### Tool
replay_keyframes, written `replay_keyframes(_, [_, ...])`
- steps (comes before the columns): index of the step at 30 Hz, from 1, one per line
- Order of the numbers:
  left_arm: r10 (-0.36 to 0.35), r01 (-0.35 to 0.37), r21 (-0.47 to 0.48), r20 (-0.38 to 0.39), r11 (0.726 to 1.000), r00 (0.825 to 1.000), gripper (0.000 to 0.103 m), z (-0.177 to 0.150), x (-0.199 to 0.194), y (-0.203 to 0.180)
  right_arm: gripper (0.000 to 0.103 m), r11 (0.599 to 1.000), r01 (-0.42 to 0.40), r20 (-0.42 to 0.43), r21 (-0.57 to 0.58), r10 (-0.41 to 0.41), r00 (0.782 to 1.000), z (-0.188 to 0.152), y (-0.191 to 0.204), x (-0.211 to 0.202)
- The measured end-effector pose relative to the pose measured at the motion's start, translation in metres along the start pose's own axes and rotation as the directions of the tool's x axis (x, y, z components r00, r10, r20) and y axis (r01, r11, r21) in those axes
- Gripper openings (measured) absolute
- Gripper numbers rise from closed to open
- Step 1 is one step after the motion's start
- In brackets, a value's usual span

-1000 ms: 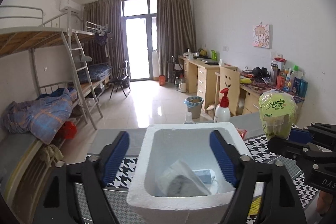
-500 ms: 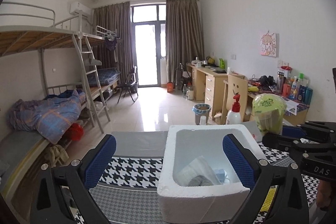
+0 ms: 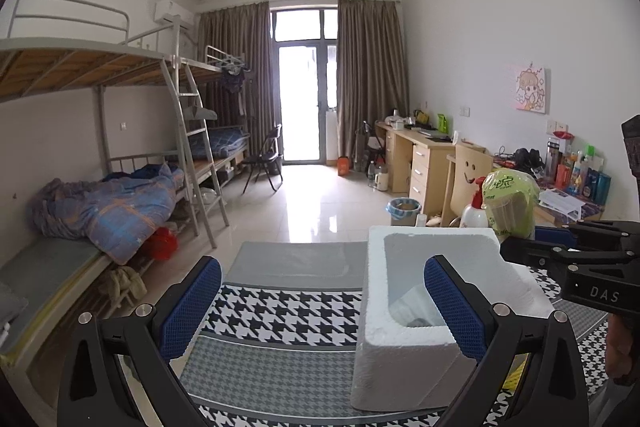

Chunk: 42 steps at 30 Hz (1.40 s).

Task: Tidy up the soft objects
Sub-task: 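Open the left tool to drop the sock while the right tool lowers and releases the pack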

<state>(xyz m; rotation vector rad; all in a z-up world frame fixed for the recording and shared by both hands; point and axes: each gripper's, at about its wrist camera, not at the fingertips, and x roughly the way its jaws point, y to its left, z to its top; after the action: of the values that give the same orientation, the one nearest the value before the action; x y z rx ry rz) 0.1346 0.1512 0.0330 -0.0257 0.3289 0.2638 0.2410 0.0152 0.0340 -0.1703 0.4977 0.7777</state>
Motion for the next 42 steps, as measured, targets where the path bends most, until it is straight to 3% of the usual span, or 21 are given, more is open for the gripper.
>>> replay_keyframes(22, [0.010,-0.010,-0.039,0.010,0.999,1.000,0.102,-0.013,-0.009,0.021,0.035,1.000,0.013,-0.061,0.008,-0.012,0.998,0.007,0.003,0.026])
replay_keyframes(24, [0.012,-0.012,-0.042,0.009,0.999,1.000,0.102,-0.014,-0.009,0.022,0.038,1.000,0.015,-0.066,0.001,-0.015,0.998,0.008,0.004,0.028])
replay_keyframes(28, [0.013,-0.013,-0.043,0.012,0.999,1.000,0.102,-0.013,-0.010,0.021,0.068,1.000,0.023,-0.066,-0.009,-0.023,0.998,0.007,0.005,0.029])
replay_keyframes(29, [0.014,-0.014,-0.044,0.013,0.999,1.000,0.102,-0.014,-0.010,0.021,0.071,1.000,0.025,-0.061,-0.011,-0.026,0.998,0.006,0.005,0.028])
replay_keyframes(42, [0.002,-0.001,-0.041,0.020,0.999,1.000,0.102,-0.015,-0.018,0.017,0.072,1.000,-0.005,-0.031,-0.018,0.004,1.000,0.001,0.007,0.013])
